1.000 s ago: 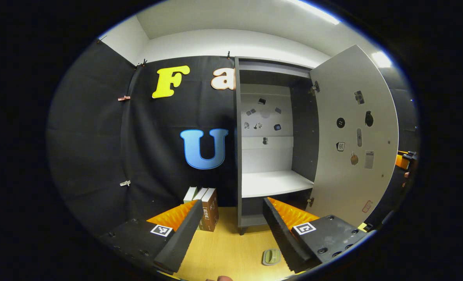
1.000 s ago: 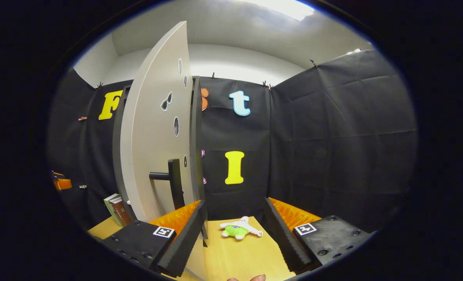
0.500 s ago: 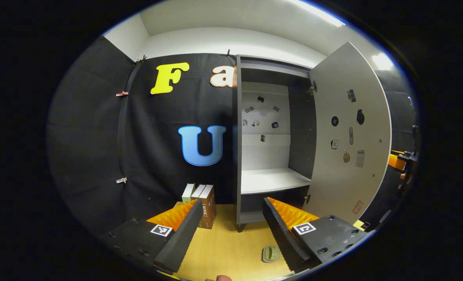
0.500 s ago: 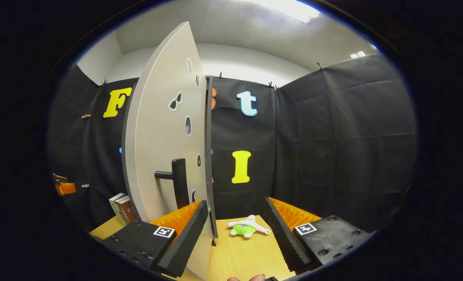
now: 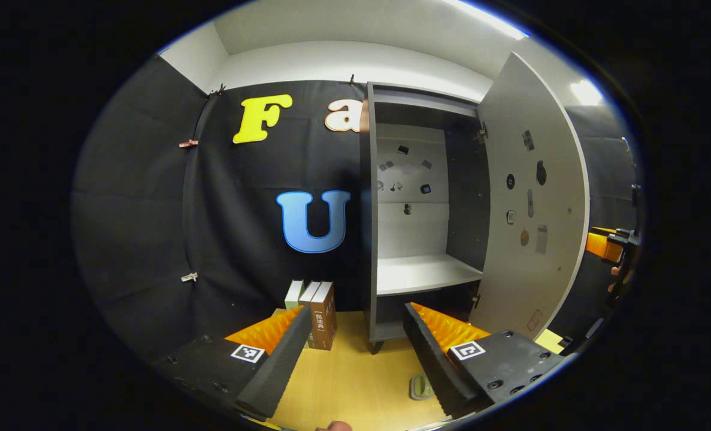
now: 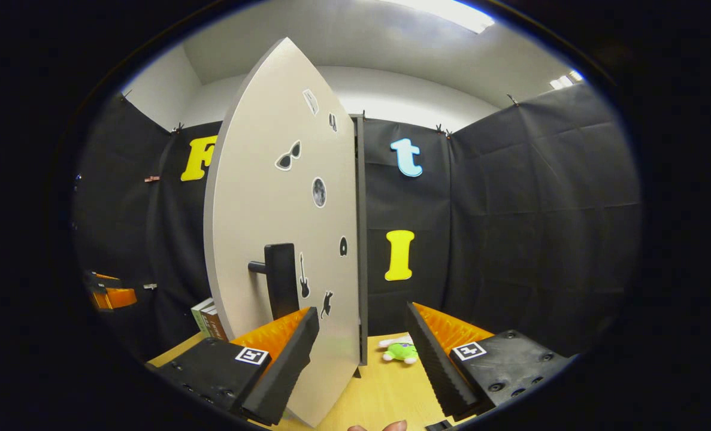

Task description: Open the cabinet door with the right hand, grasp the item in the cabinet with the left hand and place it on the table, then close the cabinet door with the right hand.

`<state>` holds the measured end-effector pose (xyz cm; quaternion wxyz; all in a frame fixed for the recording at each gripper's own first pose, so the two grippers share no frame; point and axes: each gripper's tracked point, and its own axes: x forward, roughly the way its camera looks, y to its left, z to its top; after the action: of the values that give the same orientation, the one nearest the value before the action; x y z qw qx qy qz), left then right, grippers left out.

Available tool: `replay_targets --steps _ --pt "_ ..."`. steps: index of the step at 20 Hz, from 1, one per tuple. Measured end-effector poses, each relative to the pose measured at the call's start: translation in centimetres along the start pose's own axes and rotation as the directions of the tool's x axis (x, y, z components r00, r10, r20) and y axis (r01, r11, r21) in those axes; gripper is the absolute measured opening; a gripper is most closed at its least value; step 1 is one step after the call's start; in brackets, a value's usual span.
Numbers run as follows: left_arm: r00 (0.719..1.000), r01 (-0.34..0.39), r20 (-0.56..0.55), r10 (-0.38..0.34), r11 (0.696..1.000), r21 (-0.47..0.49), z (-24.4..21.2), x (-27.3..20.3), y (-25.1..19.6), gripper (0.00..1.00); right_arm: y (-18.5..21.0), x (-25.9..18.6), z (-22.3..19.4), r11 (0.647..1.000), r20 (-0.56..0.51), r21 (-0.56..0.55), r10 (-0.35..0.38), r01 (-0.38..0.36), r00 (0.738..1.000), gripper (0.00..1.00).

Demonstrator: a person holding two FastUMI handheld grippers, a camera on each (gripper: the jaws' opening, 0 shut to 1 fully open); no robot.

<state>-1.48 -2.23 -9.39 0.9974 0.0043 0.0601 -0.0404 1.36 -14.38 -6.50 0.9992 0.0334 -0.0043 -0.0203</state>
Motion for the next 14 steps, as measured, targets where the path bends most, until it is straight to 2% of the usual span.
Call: replay_targets --steps 7,10,14 --pt "0.998 0.06 -0.006 -0.06 0.998 -0.012 -0.2 0.2 -0.2 0.97 6.3 1.8 -0.7 0.996 -0.006 0.007 0.09 -0.09 0.996 0.95" --pt "0.999 0.044 -0.003 -0.044 0.999 0.004 -0.1 0.3 0.9 0.99 9.3 2.8 -0.7 0.99 -0.006 0.019 0.142 -0.142 0.99 0.95" --pt "0.999 0.033 -0.002 -0.033 0.999 0.008 -0.2 0.7 1.7 0.97 12.9 4.6 -0.8 0.98 -0.002 0.015 0.2 -0.2 0.98 0.95"
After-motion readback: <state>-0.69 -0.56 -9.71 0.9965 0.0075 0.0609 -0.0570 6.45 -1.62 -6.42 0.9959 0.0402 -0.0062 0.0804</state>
